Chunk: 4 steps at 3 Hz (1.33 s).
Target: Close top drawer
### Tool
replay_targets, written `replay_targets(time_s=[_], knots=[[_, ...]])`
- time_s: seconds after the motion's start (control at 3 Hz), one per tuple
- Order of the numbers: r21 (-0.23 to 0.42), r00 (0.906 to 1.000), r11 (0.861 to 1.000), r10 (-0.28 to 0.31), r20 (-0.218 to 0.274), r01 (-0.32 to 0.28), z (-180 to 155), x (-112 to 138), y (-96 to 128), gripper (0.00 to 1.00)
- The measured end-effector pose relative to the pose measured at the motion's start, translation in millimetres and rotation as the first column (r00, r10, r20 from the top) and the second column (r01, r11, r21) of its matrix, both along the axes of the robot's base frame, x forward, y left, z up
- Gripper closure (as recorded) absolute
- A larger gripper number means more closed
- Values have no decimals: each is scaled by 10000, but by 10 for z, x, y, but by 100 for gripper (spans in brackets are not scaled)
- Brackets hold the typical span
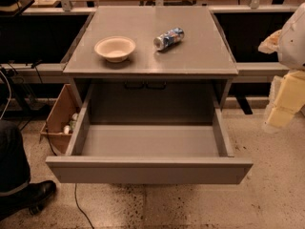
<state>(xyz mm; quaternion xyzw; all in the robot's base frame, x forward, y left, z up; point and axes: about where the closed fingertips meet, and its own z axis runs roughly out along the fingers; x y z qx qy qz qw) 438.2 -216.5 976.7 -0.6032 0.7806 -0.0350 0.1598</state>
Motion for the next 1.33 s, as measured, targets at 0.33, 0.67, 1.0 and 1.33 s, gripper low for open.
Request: replay_targets(time_s=[0.33,0.67,1.0,1.33], knots=[[0,10000,10000,0,1,0,0,0,0,0],[79,10000,10000,-20,90,19,-144,10,25,0],[382,10000,9992,-60,-70,63,-527,49,51,0],[813,9998,9967,-4,-196,20,-981,101,77,0]])
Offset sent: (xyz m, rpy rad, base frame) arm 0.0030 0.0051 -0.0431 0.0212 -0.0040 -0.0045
